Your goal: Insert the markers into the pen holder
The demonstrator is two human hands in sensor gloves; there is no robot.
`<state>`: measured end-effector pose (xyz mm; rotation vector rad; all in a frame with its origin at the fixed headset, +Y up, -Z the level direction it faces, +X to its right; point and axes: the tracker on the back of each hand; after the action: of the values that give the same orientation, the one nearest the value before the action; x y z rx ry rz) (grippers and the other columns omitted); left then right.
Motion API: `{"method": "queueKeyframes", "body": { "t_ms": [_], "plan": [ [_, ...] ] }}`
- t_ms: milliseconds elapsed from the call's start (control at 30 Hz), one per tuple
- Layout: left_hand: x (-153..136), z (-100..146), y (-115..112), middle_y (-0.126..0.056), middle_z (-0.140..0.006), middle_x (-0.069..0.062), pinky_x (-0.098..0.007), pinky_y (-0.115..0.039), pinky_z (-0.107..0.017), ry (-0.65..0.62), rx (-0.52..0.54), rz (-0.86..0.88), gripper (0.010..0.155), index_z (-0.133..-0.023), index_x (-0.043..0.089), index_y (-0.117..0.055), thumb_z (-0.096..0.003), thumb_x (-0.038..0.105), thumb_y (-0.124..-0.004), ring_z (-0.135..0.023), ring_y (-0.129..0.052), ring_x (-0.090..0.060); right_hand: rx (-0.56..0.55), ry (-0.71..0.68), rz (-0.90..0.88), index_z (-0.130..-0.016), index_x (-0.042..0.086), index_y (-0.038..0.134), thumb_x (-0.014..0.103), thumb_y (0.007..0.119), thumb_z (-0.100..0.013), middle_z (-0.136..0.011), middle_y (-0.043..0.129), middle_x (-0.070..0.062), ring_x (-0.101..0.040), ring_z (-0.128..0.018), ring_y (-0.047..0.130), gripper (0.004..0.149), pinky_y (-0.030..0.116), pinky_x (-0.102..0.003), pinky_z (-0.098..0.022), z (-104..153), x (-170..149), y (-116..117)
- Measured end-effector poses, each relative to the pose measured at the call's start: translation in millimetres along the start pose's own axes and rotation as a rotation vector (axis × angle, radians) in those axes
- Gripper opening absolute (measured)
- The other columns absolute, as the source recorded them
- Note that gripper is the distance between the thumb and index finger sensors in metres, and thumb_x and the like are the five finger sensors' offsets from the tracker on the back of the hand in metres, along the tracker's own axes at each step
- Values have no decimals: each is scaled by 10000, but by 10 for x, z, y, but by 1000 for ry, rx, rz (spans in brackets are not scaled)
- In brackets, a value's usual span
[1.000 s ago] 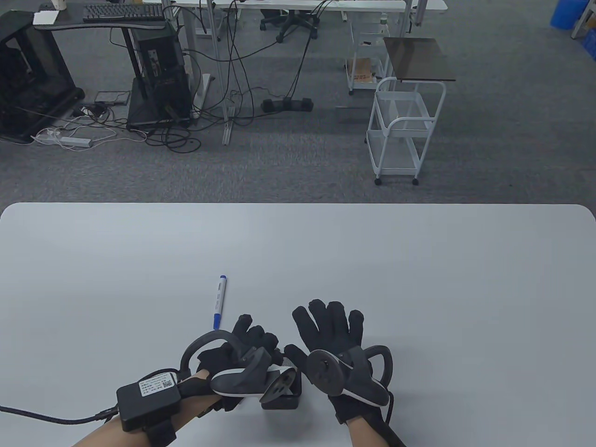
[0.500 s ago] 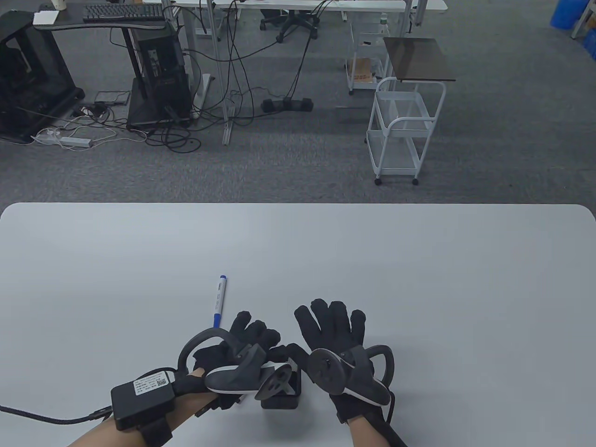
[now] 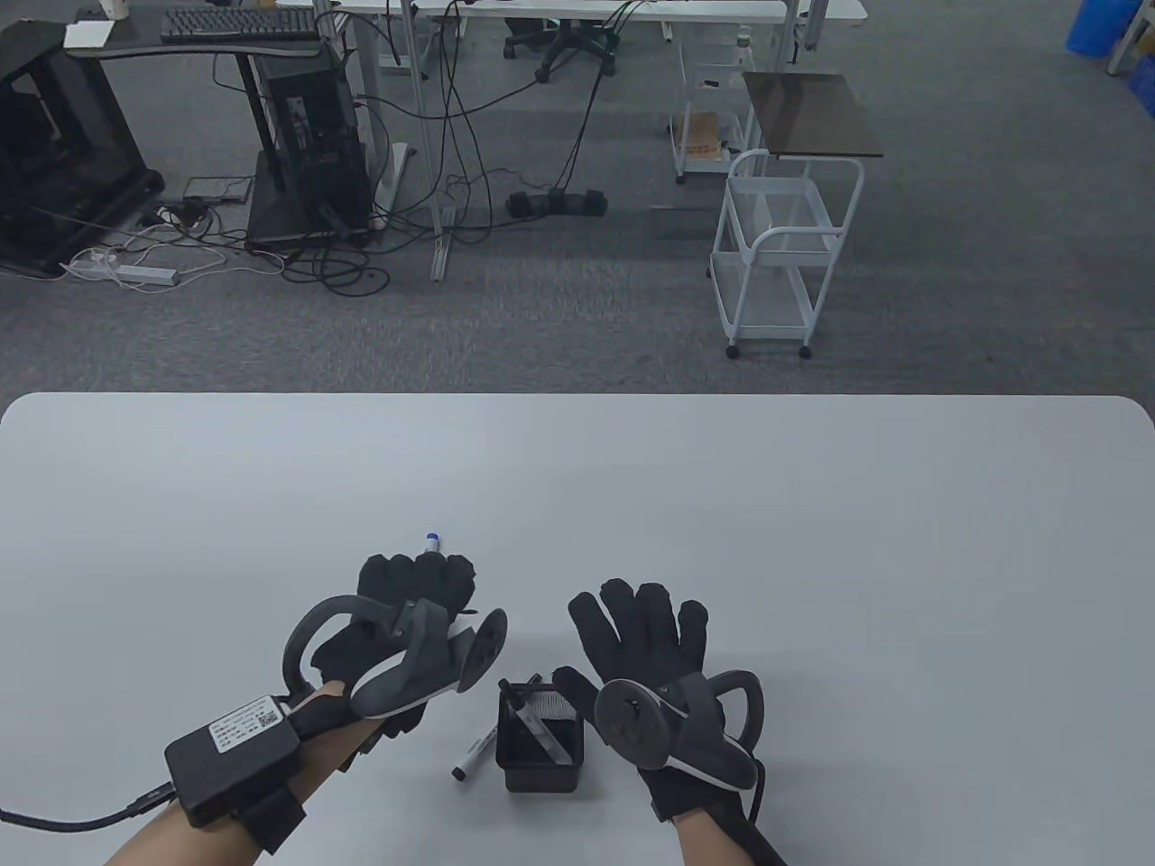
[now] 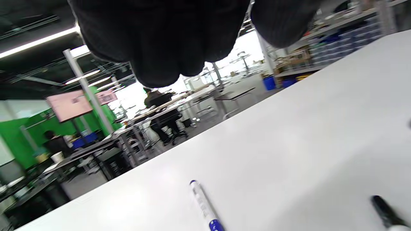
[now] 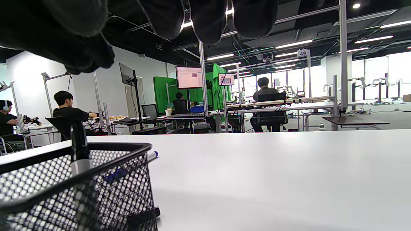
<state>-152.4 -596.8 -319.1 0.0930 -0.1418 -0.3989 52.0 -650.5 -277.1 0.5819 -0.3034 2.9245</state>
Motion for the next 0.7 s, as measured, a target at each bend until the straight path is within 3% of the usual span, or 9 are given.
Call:
{"method": "queueKeyframes", "body": {
  "t_ms": [167, 400, 700],
  "plan": [
    [-80, -208, -157, -827, -1036, -79, -500, -782, -746, 134, -130, 70, 634, -1096, 234, -701, -557, 567, -699, -910, -931, -332, -1, -3, -4, -1212, 200, 455, 605, 573, -627, -1275, 446, -216, -562, -1133, 476, 721, 306, -724, -732, 0, 0, 6],
    [-31, -511, -554, -743, -1104, -149, -505, -752, -770, 249, -423, 142, 702, -1145, 169, -627, -573, 575, -662, -968, -872, -383, 8, -3, -10, -1211, 203, 456, 605, 573, -628, -1275, 448, -215, -561, -1133, 477, 718, 306, -725, -732, -2, -5, 15],
    [119, -789, -1203, -672, -1119, -203, -501, -758, -759, 378, -579, 183, 724, -1153, 132, -576, -578, 558, -684, -957, -830, -435, 22, -2, -17, -1212, 202, 457, 605, 574, -627, -1275, 448, -214, -561, -1133, 476, 720, 306, -725, -732, -17, -12, 30]
  ]
}}
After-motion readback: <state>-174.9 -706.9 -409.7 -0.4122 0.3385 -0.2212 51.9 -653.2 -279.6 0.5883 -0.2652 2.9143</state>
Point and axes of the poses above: the tracker on the back of each hand, its own x axis roughly to the thumb side, its own z axis roughly from the fingertips to the wrist, y = z × x
